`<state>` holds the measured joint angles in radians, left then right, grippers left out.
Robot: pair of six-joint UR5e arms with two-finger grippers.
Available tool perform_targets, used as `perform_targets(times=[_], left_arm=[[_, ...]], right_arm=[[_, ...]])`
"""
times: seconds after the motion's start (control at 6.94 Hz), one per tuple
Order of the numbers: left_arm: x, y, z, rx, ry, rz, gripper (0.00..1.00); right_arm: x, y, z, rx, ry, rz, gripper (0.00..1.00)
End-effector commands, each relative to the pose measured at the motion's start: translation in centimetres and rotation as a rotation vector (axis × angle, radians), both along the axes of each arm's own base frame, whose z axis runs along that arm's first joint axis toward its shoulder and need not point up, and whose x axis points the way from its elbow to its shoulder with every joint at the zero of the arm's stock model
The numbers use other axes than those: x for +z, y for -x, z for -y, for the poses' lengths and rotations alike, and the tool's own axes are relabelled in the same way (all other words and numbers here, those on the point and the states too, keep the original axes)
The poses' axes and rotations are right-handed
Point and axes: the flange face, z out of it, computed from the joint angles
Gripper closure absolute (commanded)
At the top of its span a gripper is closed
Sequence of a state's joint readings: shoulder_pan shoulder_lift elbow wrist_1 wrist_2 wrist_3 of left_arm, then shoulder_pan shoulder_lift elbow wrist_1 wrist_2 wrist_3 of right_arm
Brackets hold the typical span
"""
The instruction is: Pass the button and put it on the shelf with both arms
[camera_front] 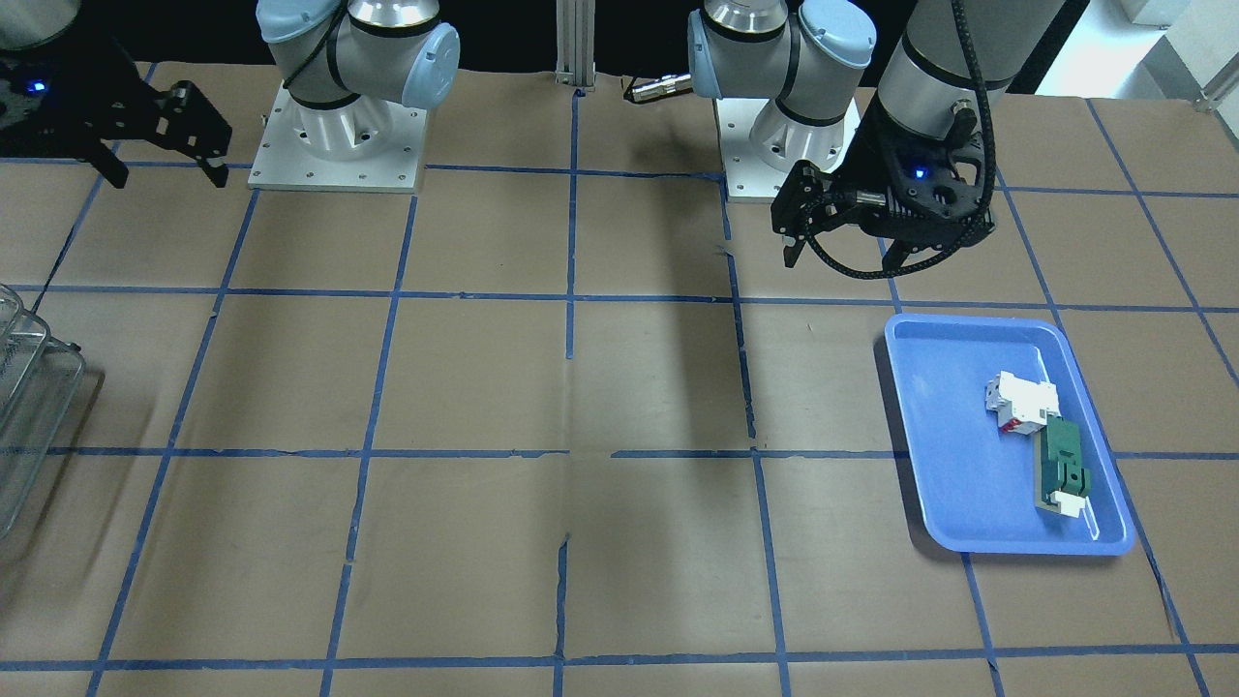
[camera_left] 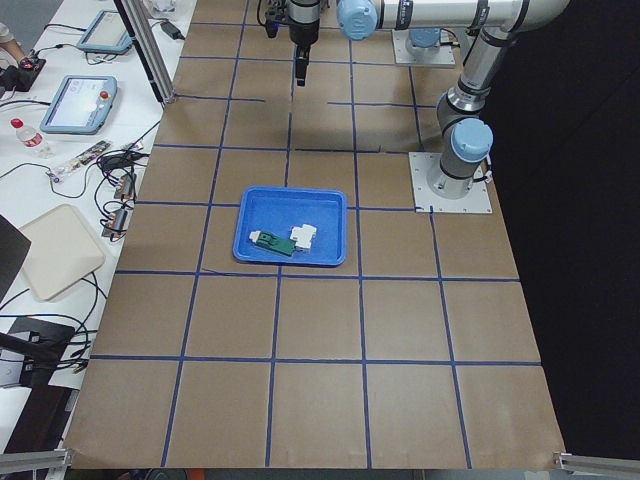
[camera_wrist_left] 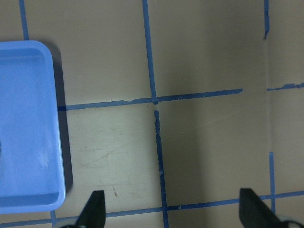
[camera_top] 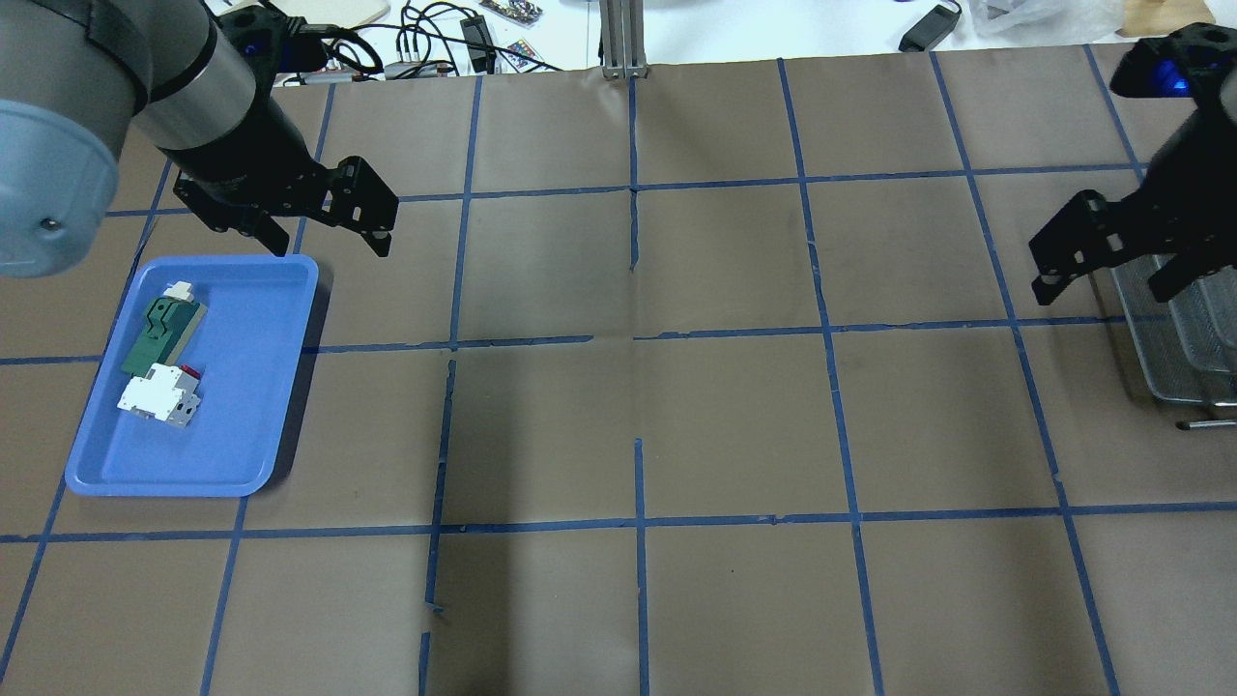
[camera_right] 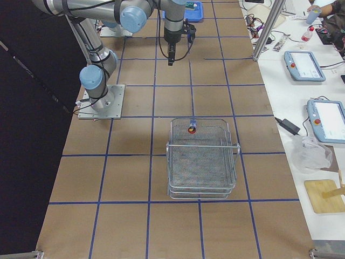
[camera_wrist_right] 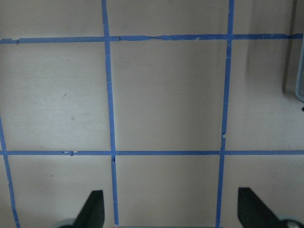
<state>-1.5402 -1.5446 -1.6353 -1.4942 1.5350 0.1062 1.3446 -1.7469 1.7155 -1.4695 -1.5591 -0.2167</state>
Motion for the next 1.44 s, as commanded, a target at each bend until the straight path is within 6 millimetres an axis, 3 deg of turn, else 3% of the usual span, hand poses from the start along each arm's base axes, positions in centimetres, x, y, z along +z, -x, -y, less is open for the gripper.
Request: perform_targets(times=[0.0,0.58,1.01,1.3], left_arm=[[-0.2,-0.4,-0.2,0.001,-0.019,0.029,0.0],[-0.2,-0.4,-0.2,0.003,-0.021,0.029,0.0],[0.0,-0.4,0.5,0.004,-0.015,0.028,0.0],[0.1,-0.4,0.4,0.004,-0.013,0.028,0.0]], right_arm=[[-0.7,-8.5,-1.0,-0.015,0.009,-0.016,0.0],[0.2,-8.5,0.8,0.003,0.064,-0.018,0.0],[-1.4,-8.6,1.6,-0.01,0.026,-0.022,0.0],[-1.0,-8.6,1.7,-0.01,0.033,-0.024,0.0]])
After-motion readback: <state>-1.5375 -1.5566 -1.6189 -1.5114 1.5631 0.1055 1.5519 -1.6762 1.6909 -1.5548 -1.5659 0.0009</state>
